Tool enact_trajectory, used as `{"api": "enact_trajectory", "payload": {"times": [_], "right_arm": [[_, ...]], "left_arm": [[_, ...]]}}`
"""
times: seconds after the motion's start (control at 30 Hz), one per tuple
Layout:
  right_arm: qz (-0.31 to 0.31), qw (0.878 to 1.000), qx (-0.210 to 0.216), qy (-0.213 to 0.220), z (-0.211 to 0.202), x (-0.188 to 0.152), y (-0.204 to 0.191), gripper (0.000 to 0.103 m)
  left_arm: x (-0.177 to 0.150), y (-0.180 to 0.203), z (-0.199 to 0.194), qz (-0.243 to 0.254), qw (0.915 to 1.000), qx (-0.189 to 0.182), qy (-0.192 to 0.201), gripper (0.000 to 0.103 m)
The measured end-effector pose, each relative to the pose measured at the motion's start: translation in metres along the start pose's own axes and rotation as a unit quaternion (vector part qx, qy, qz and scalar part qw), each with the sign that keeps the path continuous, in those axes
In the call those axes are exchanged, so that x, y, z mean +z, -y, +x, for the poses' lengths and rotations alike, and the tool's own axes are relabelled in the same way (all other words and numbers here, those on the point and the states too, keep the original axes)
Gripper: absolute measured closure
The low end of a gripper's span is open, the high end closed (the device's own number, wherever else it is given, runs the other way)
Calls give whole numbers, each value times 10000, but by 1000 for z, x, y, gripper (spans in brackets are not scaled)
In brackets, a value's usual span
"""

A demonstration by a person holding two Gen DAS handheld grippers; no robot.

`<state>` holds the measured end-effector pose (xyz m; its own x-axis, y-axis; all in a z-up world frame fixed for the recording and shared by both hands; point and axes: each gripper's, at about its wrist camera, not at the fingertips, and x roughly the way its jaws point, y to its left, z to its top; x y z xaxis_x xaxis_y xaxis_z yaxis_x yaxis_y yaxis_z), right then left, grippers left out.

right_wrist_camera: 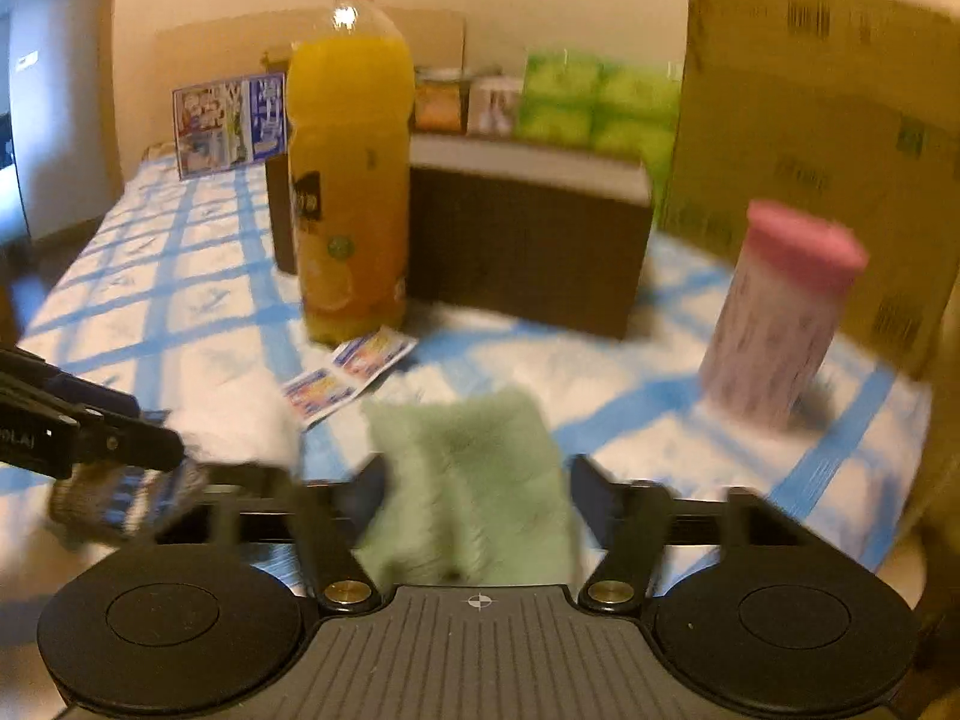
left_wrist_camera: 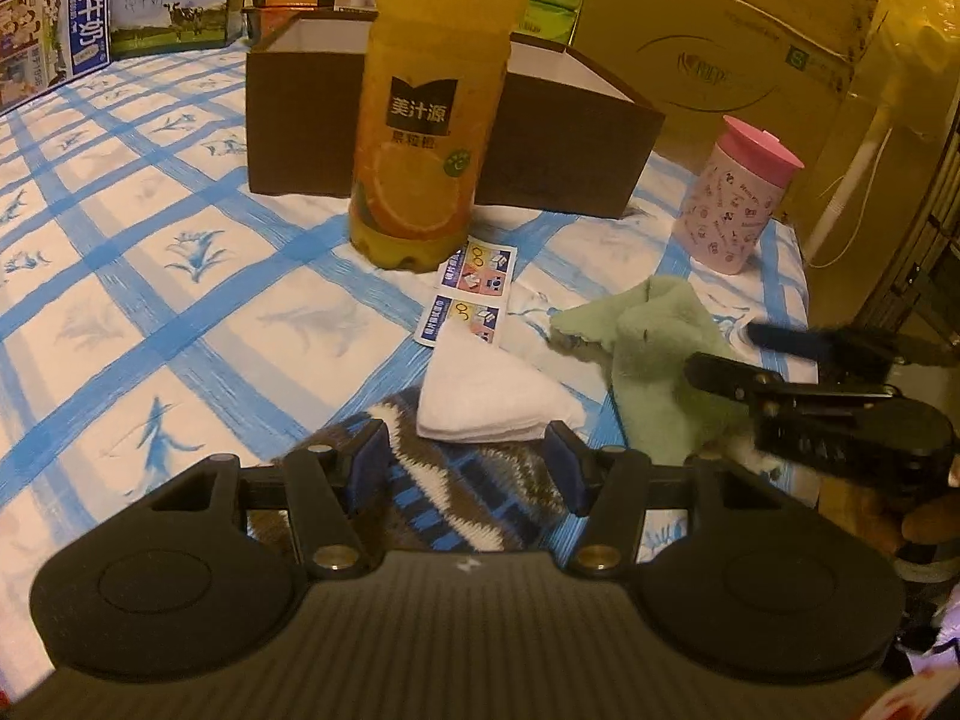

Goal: Organize soft objects

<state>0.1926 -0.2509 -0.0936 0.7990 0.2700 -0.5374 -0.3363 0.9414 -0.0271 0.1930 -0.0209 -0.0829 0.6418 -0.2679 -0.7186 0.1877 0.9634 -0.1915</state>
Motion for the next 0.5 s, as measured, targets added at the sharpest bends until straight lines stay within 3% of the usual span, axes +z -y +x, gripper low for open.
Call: {"api": "enact_trajectory", "payload": {"times": [0.1, 0.3, 0.43, 0.47, 0.5], "right_arm": [[203, 9997, 99, -88, 13, -1, 12, 28], [1018, 9903, 863, -388, 43, 0, 43, 27], [1130, 9870, 1032, -491, 55, 1, 42, 28], [1097, 9875, 1004, -521, 56, 0, 39, 30], [1019, 9887, 961, -541, 58, -1, 36, 41]], "left_arm": [[3, 1, 6, 8, 10000, 17, -35, 49], [7, -1, 16, -12, 9999, 19, -127, 49], [9, -3, 24, -90, 9998, 10, -172, 49], [10, -3, 25, -110, 9998, 4, -178, 49], [11, -4, 27, -125, 9998, -9, -176, 49]]}}
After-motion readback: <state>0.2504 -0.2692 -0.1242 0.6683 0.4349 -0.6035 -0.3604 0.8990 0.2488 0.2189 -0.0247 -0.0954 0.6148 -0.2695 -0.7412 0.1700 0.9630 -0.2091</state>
